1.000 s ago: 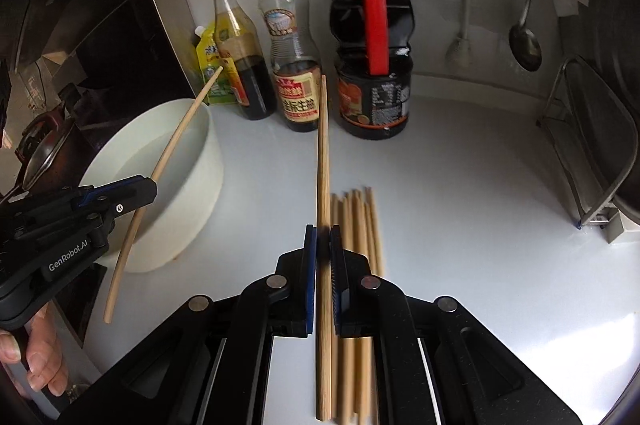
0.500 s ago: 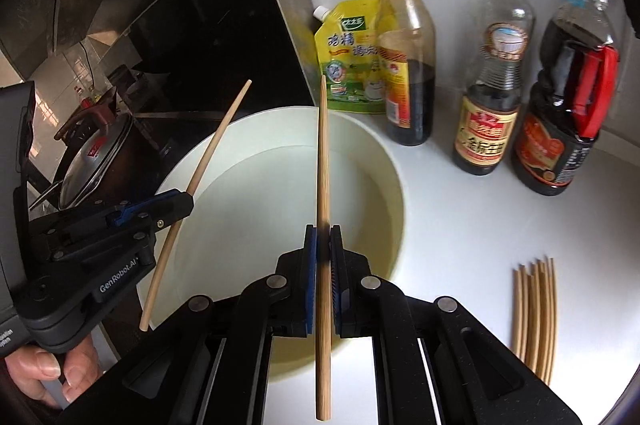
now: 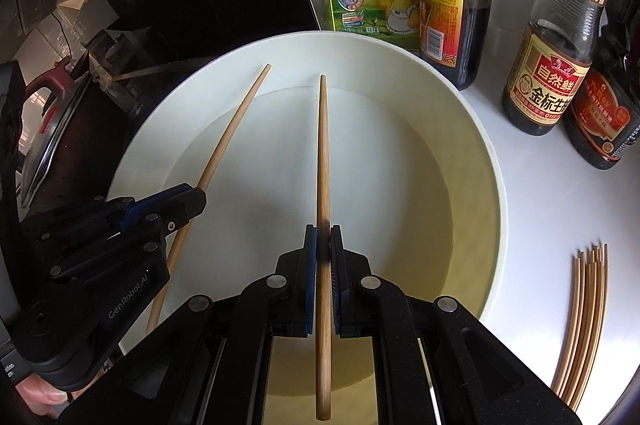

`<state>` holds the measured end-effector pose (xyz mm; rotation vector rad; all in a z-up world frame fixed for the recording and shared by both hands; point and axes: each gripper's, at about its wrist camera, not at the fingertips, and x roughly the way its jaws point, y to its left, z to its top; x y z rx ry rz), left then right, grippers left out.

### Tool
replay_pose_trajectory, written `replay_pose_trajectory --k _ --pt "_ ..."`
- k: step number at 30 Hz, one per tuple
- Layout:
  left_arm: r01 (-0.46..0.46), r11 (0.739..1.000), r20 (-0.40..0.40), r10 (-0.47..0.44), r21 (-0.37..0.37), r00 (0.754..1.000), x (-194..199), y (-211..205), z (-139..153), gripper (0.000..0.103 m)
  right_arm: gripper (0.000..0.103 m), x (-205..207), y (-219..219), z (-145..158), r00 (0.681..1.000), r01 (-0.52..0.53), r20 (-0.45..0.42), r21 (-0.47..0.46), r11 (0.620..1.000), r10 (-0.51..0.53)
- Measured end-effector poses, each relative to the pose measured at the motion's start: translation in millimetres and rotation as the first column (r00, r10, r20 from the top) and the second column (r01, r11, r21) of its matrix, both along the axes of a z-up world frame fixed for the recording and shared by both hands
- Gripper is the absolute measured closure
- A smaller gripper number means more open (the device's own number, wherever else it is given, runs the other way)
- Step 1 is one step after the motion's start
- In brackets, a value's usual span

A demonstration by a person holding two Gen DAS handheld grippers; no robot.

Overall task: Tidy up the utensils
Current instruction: 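Carry the chopstick with the right tool into the white basin and open, then withdraw the right tool from the basin back toward the chopstick bundle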

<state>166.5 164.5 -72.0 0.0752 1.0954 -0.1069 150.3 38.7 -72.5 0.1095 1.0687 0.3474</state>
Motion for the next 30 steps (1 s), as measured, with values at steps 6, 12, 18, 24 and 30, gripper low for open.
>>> replay_pose_trajectory --k 6,12,18,24,30 --pt "-0.026 0.999 -0.007 0.026 -0.022 1.000 -0.4 5.7 -2.7 0.078 0.096 -0.4 -2.5 -4.5 1.000 0.007 -0.001 -0.009 1.000 -0.007" --pt "-0.047 0.999 0.035 0.047 -0.012 0.998 -6.5 10.2 8.2 0.044 0.096 -6.4 -7.1 2.5 1.000 0.020 0.025 -0.006 1.000 -0.020" --pt "-0.060 0.998 0.049 0.060 -0.006 0.997 -13.5 13.8 16.1 0.040 0.091 -16.4 -10.9 8.7 0.999 0.021 0.045 -0.001 1.000 -0.021" --pt "-0.071 0.997 0.070 0.071 -0.006 0.995 -31.0 16.5 26.1 0.038 0.084 -29.9 -15.6 11.7 0.998 0.026 0.063 0.005 1.000 -0.026" --pt "-0.076 0.997 0.089 0.077 -0.010 0.993 -49.8 15.8 34.3 0.034 0.078 -46.5 -19.9 18.7 0.996 0.034 0.077 0.011 0.999 -0.034"
